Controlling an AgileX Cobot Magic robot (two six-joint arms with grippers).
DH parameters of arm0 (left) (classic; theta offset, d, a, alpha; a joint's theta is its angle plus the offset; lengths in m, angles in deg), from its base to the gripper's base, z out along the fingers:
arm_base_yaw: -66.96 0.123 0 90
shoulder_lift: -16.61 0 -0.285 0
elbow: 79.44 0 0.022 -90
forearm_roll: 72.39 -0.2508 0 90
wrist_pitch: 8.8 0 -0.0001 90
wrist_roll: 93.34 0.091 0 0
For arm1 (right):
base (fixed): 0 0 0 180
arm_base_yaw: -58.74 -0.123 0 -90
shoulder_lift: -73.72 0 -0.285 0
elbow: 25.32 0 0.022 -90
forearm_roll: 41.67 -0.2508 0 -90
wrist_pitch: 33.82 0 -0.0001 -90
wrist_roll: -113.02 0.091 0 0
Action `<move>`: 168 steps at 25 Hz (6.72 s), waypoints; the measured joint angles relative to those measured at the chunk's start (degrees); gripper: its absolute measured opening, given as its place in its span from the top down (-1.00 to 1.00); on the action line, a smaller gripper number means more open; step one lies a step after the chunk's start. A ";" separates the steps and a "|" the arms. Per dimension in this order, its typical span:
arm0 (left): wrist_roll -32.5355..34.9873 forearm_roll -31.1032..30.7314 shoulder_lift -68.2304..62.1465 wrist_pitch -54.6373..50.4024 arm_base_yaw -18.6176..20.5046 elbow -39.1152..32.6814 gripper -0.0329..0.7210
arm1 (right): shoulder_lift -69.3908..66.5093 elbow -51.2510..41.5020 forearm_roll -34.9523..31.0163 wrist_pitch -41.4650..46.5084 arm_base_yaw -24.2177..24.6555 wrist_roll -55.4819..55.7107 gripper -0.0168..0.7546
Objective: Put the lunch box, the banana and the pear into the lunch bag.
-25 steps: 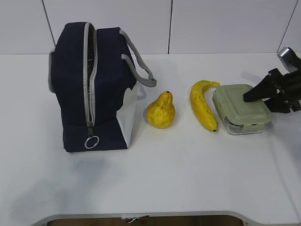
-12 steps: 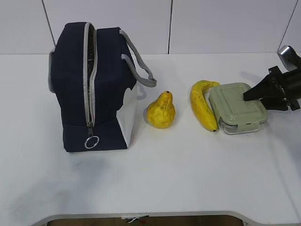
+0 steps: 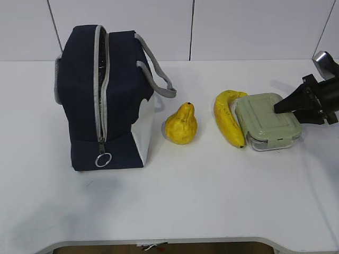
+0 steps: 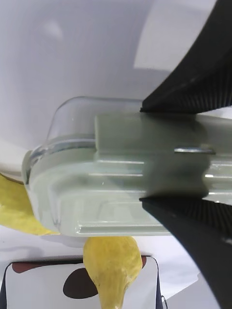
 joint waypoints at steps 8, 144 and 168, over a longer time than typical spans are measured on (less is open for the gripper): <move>0.00 0.00 0.00 0.00 0.00 0.00 -0.56 | -0.09 0.00 0.00 0.00 0.00 0.23 -0.05; 3.84 25.15 -52.16 20.53 0.00 21.87 -0.43 | 23.90 -0.44 -20.93 -6.24 -31.61 9.90 -0.04; 21.82 42.02 -93.22 11.91 -0.21 46.56 -0.33 | 23.90 -0.44 -24.45 -13.78 -31.83 9.78 -0.04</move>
